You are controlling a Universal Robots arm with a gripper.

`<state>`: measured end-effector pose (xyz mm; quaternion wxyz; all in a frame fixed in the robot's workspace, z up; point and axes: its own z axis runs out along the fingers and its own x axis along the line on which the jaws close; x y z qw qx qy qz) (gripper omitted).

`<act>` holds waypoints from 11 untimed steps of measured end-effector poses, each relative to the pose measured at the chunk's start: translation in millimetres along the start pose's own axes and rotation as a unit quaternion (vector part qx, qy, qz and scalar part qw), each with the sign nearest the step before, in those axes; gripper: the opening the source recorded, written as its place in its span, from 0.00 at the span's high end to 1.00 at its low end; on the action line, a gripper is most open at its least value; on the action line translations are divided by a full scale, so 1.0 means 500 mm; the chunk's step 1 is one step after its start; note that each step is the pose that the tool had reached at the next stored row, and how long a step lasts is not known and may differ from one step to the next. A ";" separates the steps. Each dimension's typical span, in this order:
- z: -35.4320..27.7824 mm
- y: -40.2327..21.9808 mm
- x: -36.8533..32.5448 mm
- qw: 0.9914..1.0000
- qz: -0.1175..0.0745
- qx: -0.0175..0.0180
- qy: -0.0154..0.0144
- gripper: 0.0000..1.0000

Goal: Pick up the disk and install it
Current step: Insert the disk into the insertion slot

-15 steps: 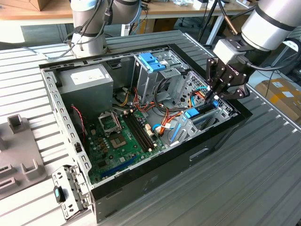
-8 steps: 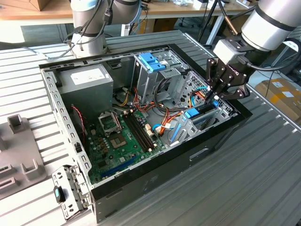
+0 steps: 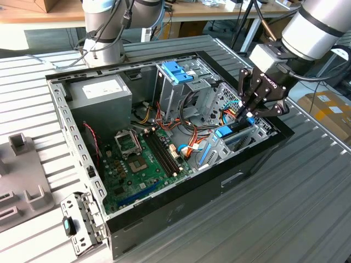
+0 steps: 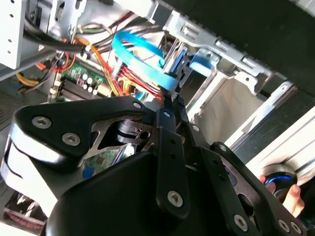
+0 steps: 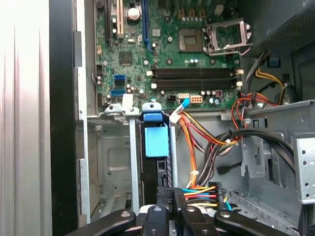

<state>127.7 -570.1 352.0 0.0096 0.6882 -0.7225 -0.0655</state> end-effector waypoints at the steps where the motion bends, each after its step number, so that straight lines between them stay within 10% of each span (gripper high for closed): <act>1: 0.000 0.000 0.000 1.000 0.000 -0.004 0.000 0.84; 11: 0.004 -0.008 0.000 1.000 0.001 -0.004 0.002 0.84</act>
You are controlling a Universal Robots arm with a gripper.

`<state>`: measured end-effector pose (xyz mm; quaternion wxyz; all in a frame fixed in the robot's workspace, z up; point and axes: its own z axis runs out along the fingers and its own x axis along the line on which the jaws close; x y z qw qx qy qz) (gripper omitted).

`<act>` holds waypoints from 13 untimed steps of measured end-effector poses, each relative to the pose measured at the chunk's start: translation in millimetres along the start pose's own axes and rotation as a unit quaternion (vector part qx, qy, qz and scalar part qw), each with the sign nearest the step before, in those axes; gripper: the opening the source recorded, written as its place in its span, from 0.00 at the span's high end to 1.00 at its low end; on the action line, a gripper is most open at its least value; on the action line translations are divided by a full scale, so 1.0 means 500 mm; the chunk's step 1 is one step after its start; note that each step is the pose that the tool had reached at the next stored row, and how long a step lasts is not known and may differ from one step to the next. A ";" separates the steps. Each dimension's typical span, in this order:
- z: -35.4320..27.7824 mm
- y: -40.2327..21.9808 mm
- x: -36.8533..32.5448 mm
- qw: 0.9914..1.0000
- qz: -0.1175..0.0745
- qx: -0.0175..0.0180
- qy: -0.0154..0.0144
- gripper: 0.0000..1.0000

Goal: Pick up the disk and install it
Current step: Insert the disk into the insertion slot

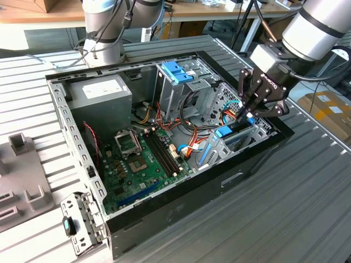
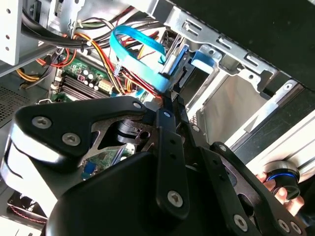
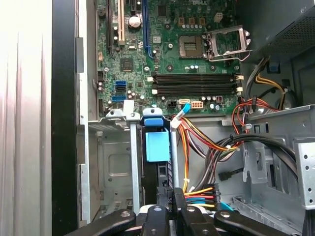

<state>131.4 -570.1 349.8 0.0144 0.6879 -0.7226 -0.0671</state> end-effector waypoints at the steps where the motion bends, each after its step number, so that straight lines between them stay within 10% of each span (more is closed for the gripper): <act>1: 0.000 -0.002 0.000 1.000 0.000 0.000 0.001 0.84; 13: 0.003 -0.017 -0.001 1.000 0.000 0.000 0.003 0.84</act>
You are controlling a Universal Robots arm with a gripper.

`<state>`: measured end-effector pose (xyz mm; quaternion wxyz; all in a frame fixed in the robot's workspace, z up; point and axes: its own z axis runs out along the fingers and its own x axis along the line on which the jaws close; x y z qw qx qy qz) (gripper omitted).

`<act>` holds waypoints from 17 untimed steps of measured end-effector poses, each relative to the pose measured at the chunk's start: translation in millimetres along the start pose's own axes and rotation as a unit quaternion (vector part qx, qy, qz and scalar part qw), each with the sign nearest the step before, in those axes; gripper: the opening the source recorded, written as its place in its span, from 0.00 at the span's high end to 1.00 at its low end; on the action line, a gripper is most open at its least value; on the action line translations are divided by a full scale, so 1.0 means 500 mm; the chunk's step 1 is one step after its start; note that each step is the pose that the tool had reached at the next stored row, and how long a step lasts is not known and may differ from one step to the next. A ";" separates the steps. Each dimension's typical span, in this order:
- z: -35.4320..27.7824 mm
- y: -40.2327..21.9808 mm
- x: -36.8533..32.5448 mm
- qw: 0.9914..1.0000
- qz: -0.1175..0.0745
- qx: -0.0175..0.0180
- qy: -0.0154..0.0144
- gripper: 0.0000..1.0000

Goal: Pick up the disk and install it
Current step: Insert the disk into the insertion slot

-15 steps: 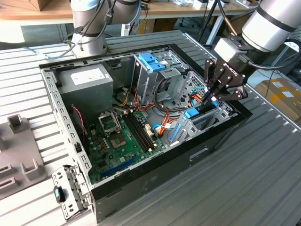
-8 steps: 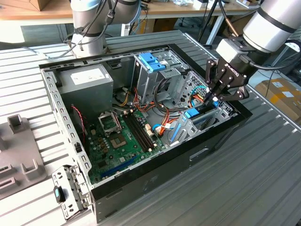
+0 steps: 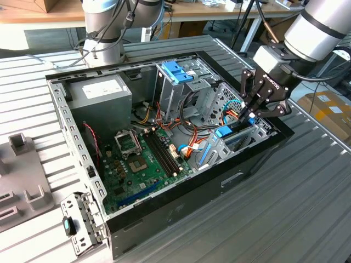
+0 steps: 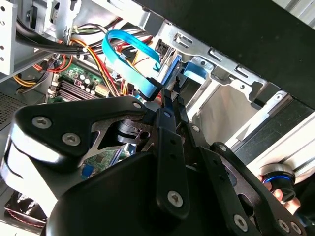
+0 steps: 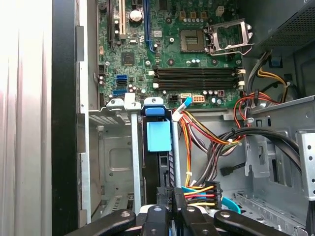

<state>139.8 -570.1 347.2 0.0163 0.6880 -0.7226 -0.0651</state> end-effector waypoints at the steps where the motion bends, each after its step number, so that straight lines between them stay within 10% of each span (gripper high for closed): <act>1: 0.000 -0.001 0.000 1.000 0.000 0.000 0.000 0.84; 17: 0.001 -0.010 0.000 1.000 -0.001 0.000 -0.006 0.84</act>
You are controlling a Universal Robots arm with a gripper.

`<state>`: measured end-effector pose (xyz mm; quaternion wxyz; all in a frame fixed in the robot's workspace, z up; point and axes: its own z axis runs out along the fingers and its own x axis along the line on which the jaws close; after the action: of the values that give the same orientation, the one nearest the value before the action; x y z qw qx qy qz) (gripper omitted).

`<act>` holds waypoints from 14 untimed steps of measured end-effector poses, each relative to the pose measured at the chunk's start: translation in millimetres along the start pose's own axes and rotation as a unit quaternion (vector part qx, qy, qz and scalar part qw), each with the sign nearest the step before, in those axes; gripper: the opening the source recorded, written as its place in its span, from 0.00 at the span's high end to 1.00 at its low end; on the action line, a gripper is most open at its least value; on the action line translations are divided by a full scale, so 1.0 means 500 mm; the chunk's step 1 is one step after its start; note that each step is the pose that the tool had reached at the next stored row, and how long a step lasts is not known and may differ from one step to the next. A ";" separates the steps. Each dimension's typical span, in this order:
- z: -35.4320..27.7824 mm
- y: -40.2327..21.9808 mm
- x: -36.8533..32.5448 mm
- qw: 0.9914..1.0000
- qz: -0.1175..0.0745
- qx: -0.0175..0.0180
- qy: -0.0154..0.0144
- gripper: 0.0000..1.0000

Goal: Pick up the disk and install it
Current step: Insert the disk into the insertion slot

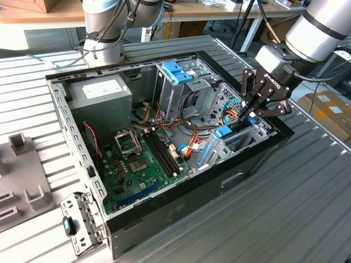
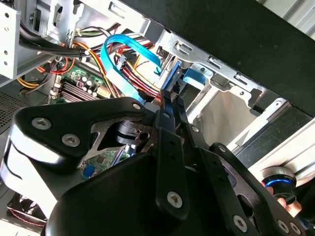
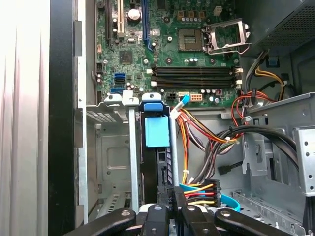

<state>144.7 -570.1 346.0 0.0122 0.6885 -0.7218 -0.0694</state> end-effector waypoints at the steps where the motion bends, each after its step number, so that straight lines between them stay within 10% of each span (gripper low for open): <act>1: 0.000 0.000 0.000 1.000 0.000 0.000 0.000 0.84; 14: 0.002 0.007 0.004 1.000 0.003 0.000 -0.002 0.84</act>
<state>141.1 -571.9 345.2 0.0110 0.6861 -0.7240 -0.0705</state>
